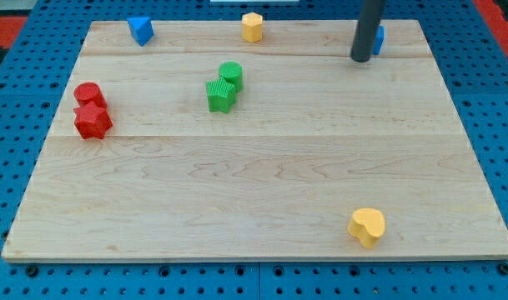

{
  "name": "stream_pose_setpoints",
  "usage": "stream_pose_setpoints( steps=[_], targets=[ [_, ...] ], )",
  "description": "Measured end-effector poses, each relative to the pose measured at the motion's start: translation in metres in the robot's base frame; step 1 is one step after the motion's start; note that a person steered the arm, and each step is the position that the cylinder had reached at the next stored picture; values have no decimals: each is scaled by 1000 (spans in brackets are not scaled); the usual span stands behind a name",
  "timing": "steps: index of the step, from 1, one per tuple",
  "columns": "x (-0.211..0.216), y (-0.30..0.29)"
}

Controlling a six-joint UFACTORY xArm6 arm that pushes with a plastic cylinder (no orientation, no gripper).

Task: Push blue block to up side slightly

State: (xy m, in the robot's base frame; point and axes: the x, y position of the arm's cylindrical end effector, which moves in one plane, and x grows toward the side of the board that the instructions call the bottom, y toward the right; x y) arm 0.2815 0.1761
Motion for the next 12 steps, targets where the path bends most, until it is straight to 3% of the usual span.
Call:
stream_pose_setpoints(
  steps=[1, 7, 9, 10, 12],
  targets=[
    [-33, 5],
    [-26, 7],
    [70, -74],
    [77, -83],
    [129, -162]
  ],
)
